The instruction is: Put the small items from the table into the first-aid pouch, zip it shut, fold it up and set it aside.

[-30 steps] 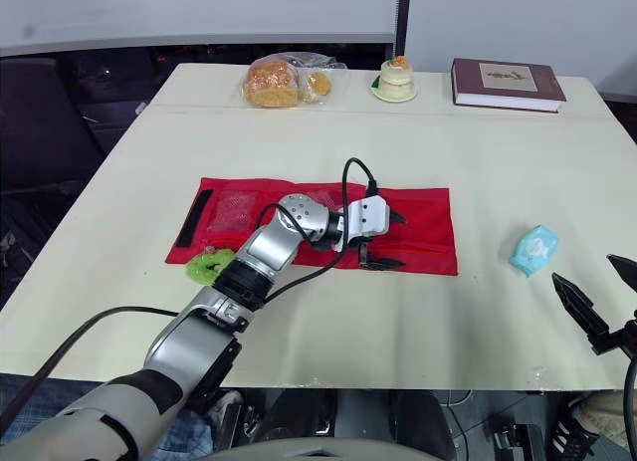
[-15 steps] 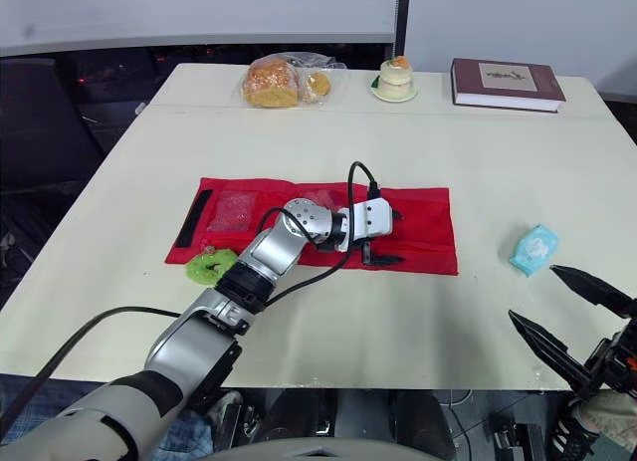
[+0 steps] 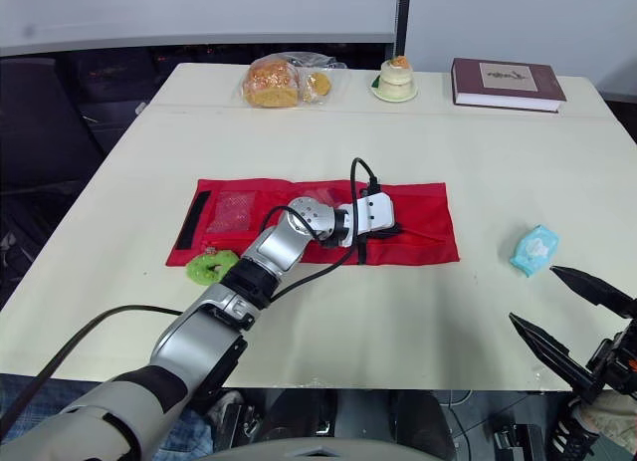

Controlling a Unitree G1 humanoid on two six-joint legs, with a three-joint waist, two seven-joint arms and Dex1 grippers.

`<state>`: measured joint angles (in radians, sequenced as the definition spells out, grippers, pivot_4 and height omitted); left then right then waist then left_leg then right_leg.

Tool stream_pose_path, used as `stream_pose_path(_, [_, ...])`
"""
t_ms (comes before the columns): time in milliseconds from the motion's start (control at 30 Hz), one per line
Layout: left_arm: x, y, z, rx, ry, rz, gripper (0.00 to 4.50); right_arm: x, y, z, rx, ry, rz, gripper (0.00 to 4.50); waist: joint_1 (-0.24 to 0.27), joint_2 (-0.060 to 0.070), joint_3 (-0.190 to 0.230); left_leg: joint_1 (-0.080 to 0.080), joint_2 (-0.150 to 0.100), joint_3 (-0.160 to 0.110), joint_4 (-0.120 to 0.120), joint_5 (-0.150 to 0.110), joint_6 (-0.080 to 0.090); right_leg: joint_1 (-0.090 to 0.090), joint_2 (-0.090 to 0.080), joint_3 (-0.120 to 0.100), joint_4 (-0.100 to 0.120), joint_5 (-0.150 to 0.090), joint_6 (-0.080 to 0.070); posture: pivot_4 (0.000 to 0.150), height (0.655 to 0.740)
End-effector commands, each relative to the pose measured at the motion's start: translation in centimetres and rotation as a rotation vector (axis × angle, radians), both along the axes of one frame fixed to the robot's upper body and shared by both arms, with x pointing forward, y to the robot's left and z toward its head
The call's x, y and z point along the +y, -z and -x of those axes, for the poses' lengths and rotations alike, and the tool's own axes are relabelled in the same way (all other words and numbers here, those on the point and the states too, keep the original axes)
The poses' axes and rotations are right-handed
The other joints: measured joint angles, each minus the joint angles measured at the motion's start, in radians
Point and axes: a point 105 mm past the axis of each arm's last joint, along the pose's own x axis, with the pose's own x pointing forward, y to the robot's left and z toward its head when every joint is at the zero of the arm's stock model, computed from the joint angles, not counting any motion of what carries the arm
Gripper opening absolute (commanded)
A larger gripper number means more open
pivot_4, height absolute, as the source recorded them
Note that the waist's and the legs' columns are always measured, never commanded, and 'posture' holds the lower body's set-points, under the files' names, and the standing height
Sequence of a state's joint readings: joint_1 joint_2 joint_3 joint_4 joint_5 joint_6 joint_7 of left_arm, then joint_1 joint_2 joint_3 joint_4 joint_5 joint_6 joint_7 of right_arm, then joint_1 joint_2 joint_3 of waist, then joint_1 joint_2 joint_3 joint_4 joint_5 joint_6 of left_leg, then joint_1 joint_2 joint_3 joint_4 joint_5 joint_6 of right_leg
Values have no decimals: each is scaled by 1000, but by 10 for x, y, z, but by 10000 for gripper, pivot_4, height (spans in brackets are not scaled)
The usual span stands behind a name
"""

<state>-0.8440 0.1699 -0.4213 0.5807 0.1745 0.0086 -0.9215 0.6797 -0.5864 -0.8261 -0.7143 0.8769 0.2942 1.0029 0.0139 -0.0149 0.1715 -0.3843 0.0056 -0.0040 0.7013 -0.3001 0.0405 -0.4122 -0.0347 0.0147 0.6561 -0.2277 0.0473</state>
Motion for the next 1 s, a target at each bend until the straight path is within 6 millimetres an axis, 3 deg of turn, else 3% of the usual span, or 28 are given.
stream_pose_path(33, [-6,-15,-1,-35,28,28,215,1,-6,1,-37,-9,11,45000,0,0,0,0,0,0,0,0,0,0,0,0,0,0,0,1500,7400])
stream_pose_path(100, [-7,-20,0,-26,32,53,215,-1,-6,0,-44,14,17,45000,0,0,0,0,0,0,0,0,0,0,0,0,0,0,0,1500,7400])
stream_pose_path(267, [-8,-29,2,-35,51,79,215,-37,1,-9,-16,231,106,45000,0,0,0,0,0,0,0,0,0,0,0,0,-1,0,0,1500,7400])
stream_pose_path(533, [-10,-38,4,-29,51,121,215,-78,-22,-7,-48,339,153,45000,0,0,0,0,0,0,0,0,0,0,0,0,-1,0,0,1500,7400])
stream_pose_path(833, [-10,-38,3,-32,50,118,215,-87,-20,-8,-21,370,175,45000,0,0,0,-1,0,1,0,0,0,0,0,1,-1,0,0,1500,7400])
stream_pose_path(1000, [-10,-37,5,-31,55,119,215,-80,-2,-20,20,390,179,45000,0,0,0,-1,0,1,0,0,0,0,0,1,-1,0,0,1500,7400])
